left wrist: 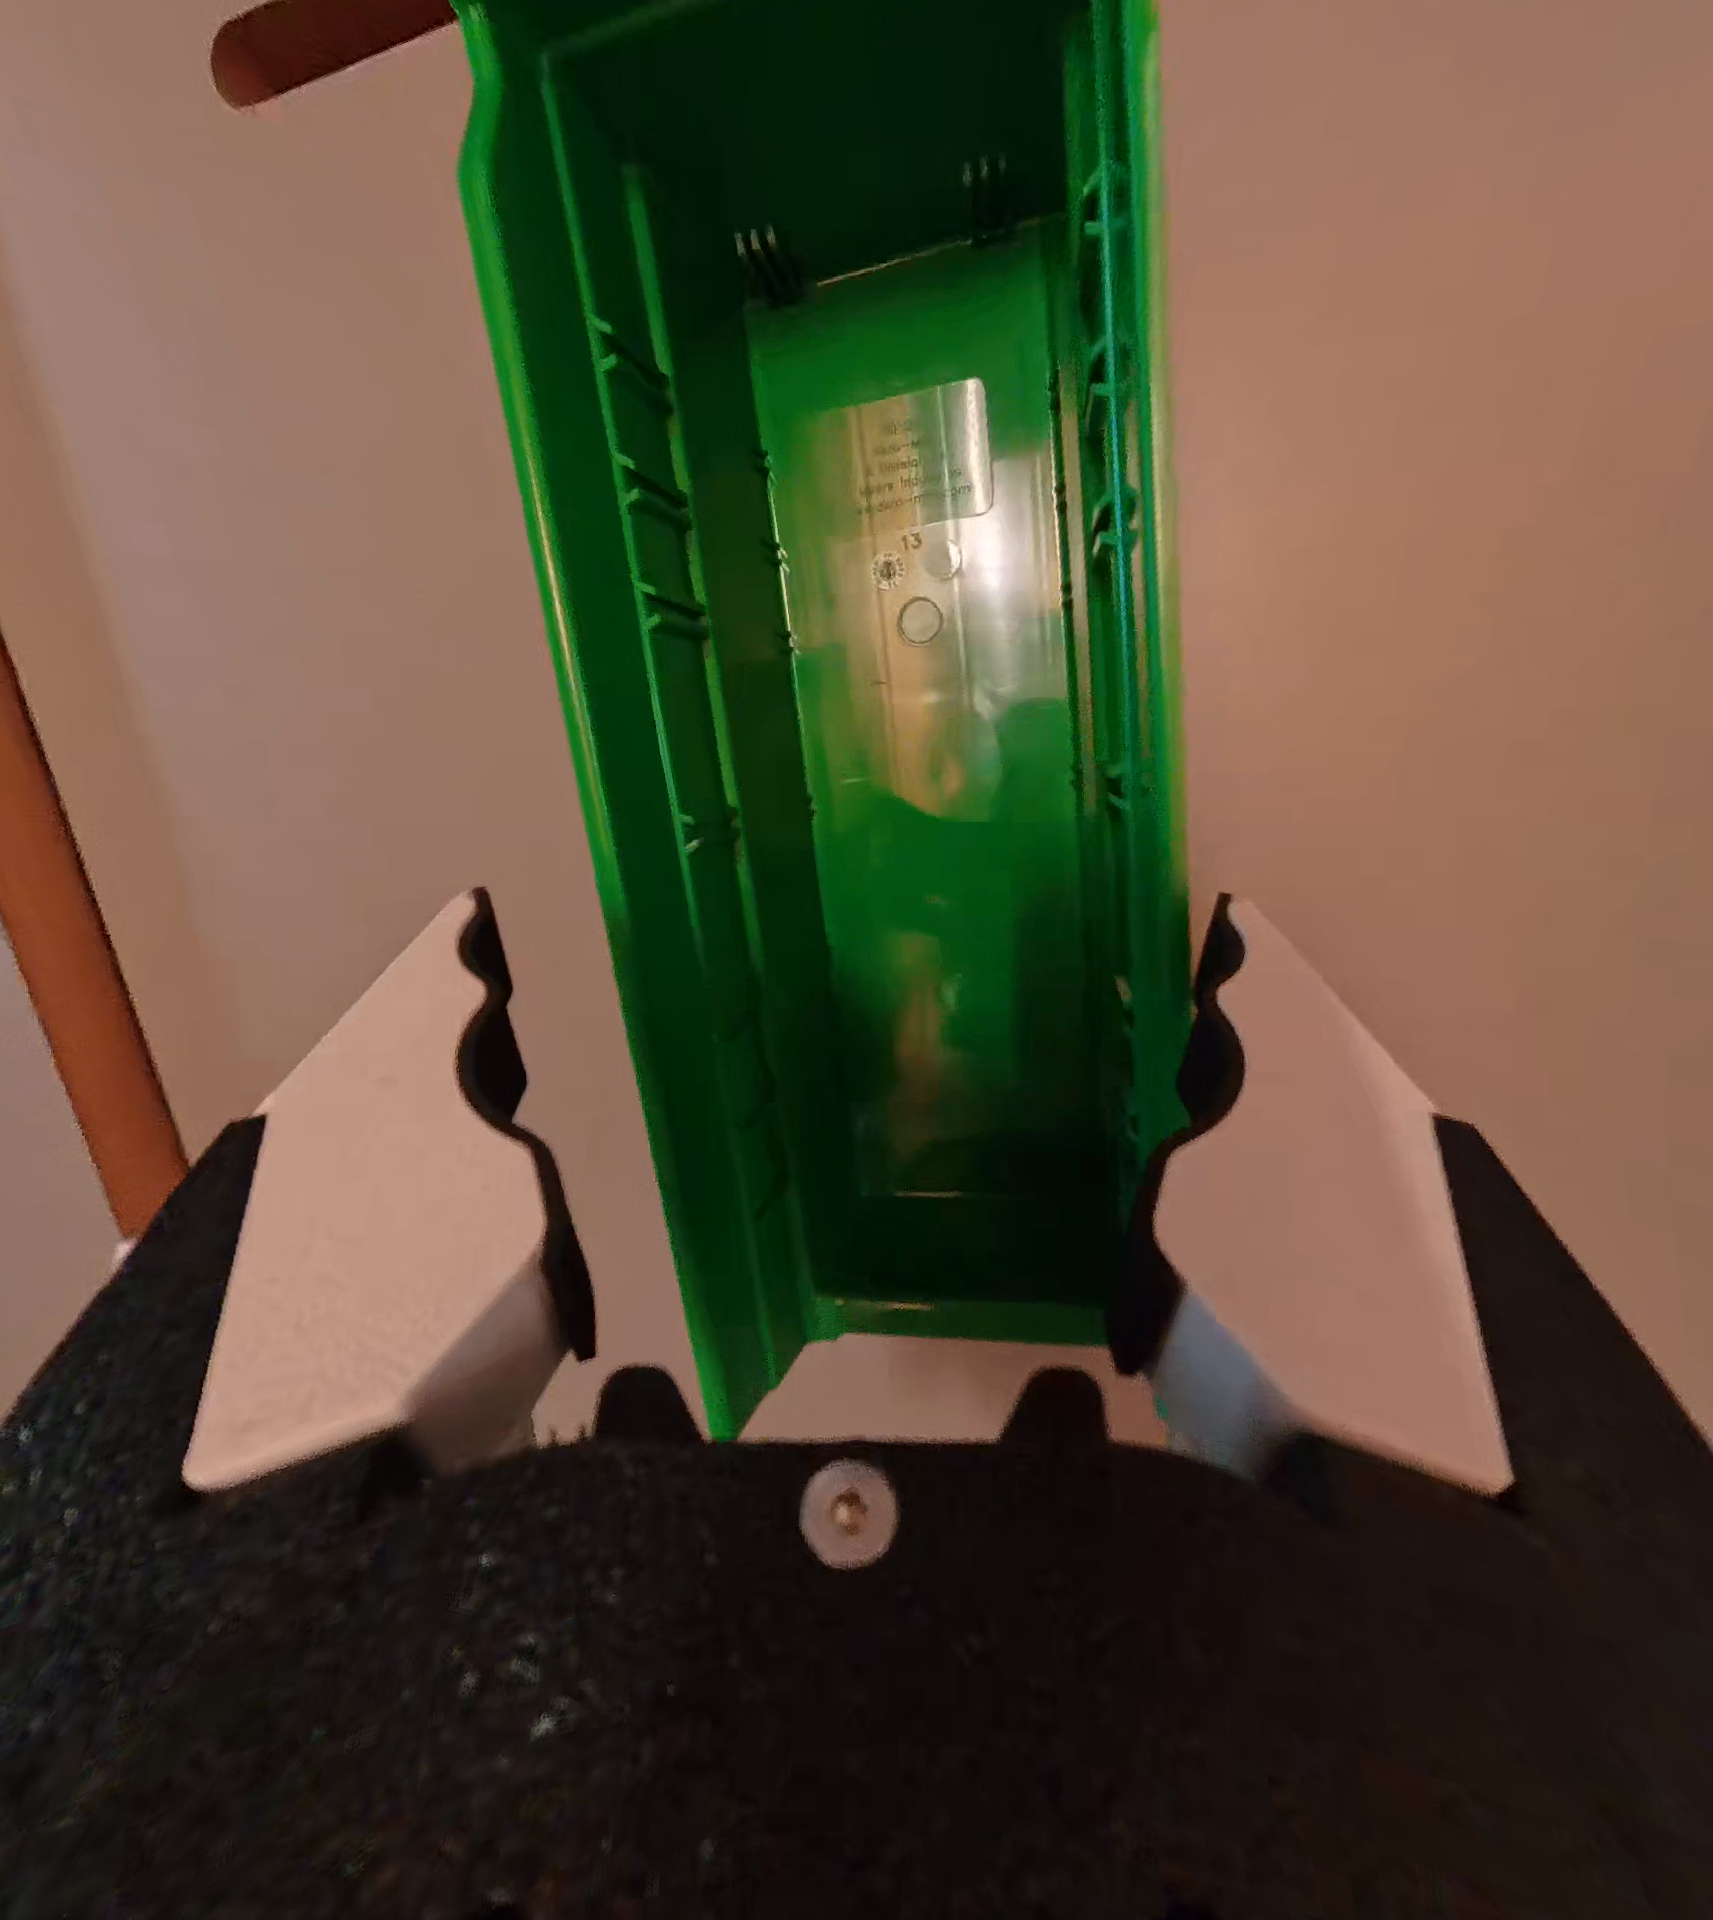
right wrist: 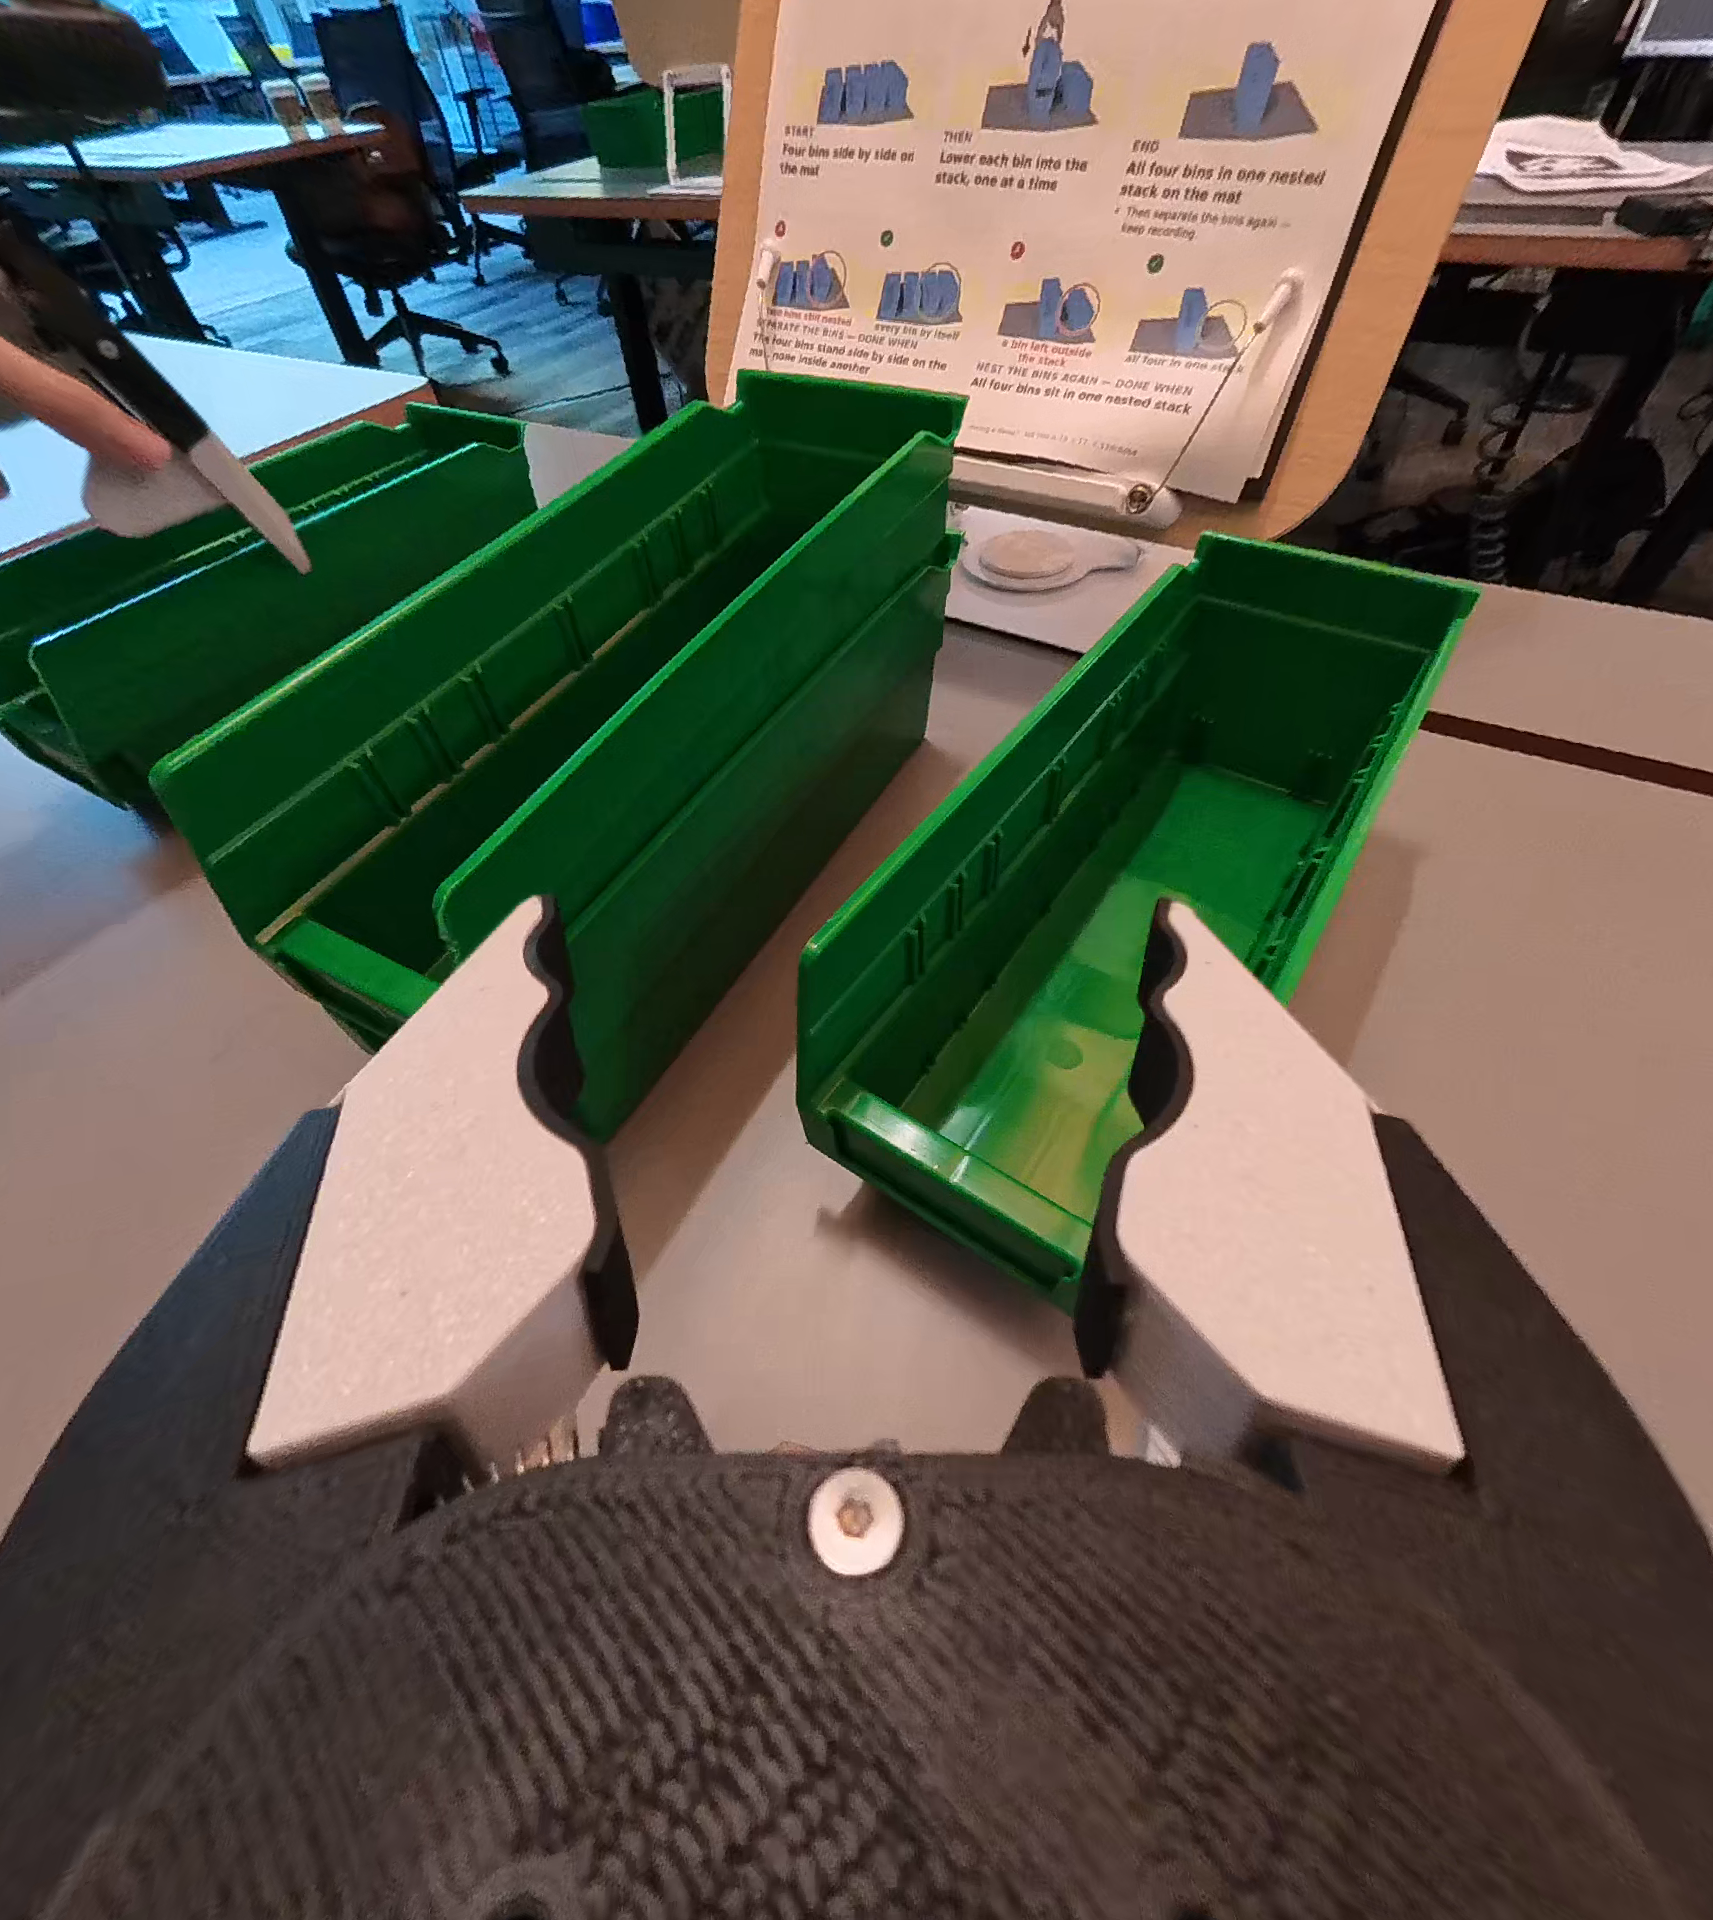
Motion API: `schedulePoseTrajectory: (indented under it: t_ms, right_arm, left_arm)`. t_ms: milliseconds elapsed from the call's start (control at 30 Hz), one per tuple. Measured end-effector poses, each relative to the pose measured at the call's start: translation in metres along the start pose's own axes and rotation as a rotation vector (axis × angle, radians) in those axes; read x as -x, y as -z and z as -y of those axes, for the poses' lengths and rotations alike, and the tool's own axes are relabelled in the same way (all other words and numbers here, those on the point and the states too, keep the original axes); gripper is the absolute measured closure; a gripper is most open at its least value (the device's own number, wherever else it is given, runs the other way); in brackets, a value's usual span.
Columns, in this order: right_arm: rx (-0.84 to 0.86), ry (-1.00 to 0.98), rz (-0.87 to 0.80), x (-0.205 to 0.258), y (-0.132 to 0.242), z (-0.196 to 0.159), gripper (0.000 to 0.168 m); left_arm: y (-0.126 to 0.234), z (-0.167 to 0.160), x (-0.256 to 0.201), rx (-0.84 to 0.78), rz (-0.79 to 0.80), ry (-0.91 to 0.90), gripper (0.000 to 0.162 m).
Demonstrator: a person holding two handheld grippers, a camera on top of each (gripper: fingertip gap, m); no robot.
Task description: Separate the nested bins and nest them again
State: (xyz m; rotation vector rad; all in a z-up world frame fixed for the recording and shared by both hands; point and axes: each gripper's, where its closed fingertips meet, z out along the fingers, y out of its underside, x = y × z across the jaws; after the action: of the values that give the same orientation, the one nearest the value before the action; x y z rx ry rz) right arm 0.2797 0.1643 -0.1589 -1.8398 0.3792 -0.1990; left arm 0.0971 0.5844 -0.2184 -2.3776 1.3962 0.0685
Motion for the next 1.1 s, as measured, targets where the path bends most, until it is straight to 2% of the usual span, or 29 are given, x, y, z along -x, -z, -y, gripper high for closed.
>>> schedulePoseTrajectory:
  t_ms: [33,100,200,400,500,600,733,967,1100]
  right_arm:
    - [0.004,-0.003,0.004,0.000,-0.001,-0.001,0.060]
    - [0.010,-0.005,0.013,0.001,-0.002,-0.003,0.060]
    - [0.010,-0.008,0.017,-0.002,-0.003,-0.004,0.060]
    - [0.021,-0.049,0.014,-0.013,-0.005,-0.009,0.060]
    - [0.034,-0.059,0.016,-0.016,-0.006,-0.013,0.060]
    - [0.040,-0.067,0.014,-0.019,-0.007,-0.016,0.060]
    - [0.051,-0.079,0.011,-0.022,-0.009,-0.020,0.060]
    - [0.073,-0.083,0.030,-0.019,-0.016,-0.026,0.061]
    - [0.083,-0.069,0.028,-0.019,-0.018,-0.029,0.064]
  left_arm:
    - [-0.006,0.000,0.000,0.007,-0.012,0.012,0.031]
    - [-0.016,0.002,-0.002,0.003,-0.051,0.033,0.028]
    - [-0.030,-0.002,-0.001,0.036,-0.086,0.029,0.012]
    - [-0.038,-0.001,-0.010,0.088,-0.177,0.032,0.014]
    - [-0.041,0.004,-0.009,0.107,-0.165,0.042,0.014]
    - [-0.042,0.011,-0.011,0.108,-0.156,0.040,0.021]
    - [-0.051,-0.001,-0.013,0.217,-0.134,0.026,0.008]
    - [-0.045,-0.006,-0.006,0.304,-0.081,-0.046,0.041]
    - [-0.038,-0.014,-0.008,0.342,-0.102,-0.013,0.052]
